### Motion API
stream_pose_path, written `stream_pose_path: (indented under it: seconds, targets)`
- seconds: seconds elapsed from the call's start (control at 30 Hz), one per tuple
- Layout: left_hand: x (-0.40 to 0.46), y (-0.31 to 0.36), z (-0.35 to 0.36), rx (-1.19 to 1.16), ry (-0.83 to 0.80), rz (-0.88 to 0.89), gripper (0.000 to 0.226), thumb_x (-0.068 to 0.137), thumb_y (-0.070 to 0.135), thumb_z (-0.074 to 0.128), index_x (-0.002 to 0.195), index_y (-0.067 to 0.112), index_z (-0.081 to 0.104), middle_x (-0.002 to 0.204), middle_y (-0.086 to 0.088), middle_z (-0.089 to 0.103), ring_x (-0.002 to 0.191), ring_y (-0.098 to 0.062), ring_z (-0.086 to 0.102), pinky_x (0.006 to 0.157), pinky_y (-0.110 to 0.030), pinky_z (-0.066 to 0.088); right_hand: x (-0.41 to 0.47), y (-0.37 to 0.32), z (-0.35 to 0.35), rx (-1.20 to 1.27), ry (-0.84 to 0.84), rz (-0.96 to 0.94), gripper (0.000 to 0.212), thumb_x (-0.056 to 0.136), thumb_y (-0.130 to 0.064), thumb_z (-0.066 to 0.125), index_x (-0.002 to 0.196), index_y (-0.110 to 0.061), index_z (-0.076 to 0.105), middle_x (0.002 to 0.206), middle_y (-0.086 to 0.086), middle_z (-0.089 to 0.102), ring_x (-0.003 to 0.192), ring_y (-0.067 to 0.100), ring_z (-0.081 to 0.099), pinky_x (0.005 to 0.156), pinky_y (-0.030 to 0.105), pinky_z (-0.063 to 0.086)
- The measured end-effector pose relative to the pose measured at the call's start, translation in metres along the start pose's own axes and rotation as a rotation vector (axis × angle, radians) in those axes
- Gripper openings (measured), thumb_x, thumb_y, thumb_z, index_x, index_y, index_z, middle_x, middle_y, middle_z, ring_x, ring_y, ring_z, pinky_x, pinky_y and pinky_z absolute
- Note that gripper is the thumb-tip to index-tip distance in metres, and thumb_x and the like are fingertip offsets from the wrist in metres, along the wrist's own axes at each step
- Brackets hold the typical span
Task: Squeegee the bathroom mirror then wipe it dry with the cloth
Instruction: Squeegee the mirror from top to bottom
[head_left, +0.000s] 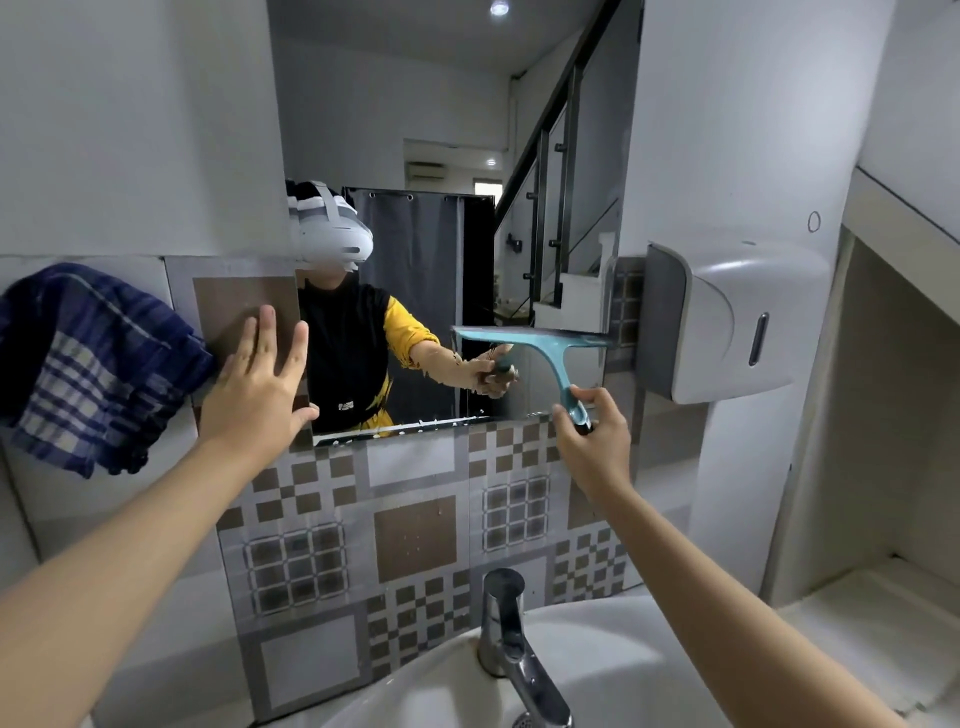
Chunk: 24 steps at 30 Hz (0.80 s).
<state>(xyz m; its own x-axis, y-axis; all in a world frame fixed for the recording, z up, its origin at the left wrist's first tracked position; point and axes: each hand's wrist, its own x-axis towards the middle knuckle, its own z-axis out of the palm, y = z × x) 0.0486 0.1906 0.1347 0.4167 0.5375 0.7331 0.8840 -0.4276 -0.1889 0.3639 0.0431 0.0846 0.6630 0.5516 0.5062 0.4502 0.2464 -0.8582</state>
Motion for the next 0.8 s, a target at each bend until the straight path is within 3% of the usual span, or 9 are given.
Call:
stream_pose_path:
  seconds: [0.27, 0.4, 0.57, 0.8]
  targets:
    - [0.000, 0.003, -0.002, 0.005, -0.029, -0.023, 0.104, 0.071, 0.038, 0.075, 0.147, 0.011, 0.010, 0.153, -0.026, 0.002, 0.140, -0.042, 0.011, 0.105, -0.054, 0.034, -0.042, -0.023, 0.040, 0.165, -0.056, 0.211, 0.013, 0.094, -0.023, 0.055, 0.103, -0.019, 0.046, 0.092, 0.015, 0.059, 0.057, 0.013, 0.049, 0.047, 0.026, 0.043]
    - [-0.001, 0.004, -0.005, 0.009, -0.034, -0.027, 0.104, 0.070, 0.039, 0.076, 0.147, 0.011, 0.012, 0.153, -0.026, 0.005, 0.140, -0.042, 0.014, 0.103, -0.055, 0.036, -0.059, -0.046, 0.063, 0.335, -0.051, 0.367, 0.014, 0.095, -0.021, 0.051, 0.104, -0.017, 0.042, 0.089, 0.013, 0.057, 0.051, 0.015, 0.047, 0.040, 0.023, 0.041]
    - [-0.004, 0.006, -0.008, -0.017, -0.029, -0.051, 0.102, 0.073, 0.040, 0.073, 0.148, 0.015, 0.009, 0.155, -0.021, 0.001, 0.141, -0.039, 0.012, 0.106, -0.054, 0.033, -0.076, -0.068, 0.098, 0.465, -0.002, 0.500, 0.016, 0.094, -0.022, 0.052, 0.104, -0.019, 0.040, 0.098, 0.013, 0.058, 0.063, 0.018, 0.053, 0.051, 0.027, 0.047]
    - [-0.012, 0.003, -0.002, -0.057, -0.023, -0.066, 0.098, 0.077, 0.040, 0.070, 0.148, 0.021, 0.005, 0.156, -0.017, -0.003, 0.142, -0.037, 0.012, 0.107, -0.052, 0.031, -0.109, -0.092, 0.129, 0.510, -0.041, 0.532, 0.018, 0.096, -0.023, 0.051, 0.109, -0.018, 0.039, 0.101, 0.011, 0.057, 0.067, 0.013, 0.054, 0.049, 0.023, 0.043]
